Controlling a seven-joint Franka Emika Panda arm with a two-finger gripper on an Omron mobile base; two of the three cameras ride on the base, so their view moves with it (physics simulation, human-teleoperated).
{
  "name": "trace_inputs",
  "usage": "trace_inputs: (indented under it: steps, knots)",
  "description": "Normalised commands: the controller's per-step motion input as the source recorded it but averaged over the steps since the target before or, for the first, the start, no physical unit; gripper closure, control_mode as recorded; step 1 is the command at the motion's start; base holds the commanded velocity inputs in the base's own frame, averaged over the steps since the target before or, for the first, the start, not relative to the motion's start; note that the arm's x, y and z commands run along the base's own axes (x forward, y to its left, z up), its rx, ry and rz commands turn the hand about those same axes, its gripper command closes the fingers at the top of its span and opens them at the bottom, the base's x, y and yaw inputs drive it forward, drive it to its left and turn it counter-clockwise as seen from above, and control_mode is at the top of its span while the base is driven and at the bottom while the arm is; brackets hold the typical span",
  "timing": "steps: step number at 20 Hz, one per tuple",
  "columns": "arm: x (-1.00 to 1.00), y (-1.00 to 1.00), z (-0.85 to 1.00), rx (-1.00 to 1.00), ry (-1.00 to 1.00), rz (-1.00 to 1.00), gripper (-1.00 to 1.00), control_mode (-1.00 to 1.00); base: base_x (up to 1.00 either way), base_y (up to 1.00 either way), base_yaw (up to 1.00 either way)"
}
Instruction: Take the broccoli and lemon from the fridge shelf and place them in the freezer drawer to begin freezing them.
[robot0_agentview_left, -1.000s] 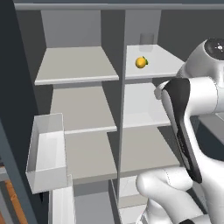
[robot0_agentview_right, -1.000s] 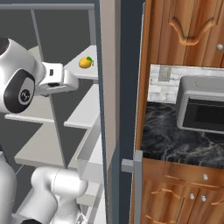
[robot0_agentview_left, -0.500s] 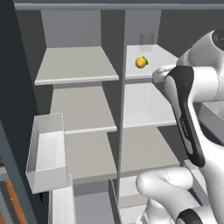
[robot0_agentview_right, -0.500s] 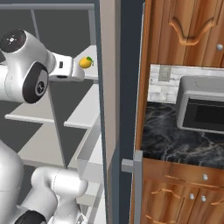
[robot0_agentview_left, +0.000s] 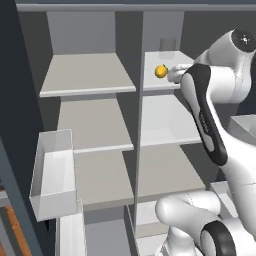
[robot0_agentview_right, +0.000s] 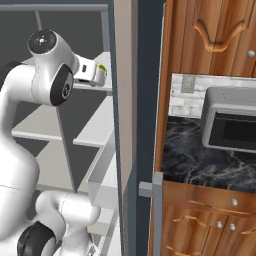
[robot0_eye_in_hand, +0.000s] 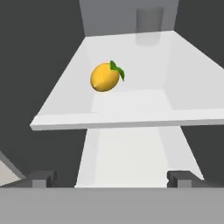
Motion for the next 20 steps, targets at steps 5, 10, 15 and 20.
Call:
trace_inputs:
  steps: [5,10,15,20]
  knots:
    - [0.77,0.02,0.0,0.06,0.0,-0.05,-1.0,-1.0,0.0,0.0,0.0]
    - [0.6,0.05,-0.01,0.03,0.05,-0.04,-1.0,-1.0,0.0,0.0,0.0]
    - [0.08,0.01,-0.02,0.0,0.04,0.0,-1.0,-1.0,0.0,0.0,0.0]
    - [0.4,0.11,-0.03,0.0,0.1,0.0,-1.0,-1.0,0.0,0.0,0.0]
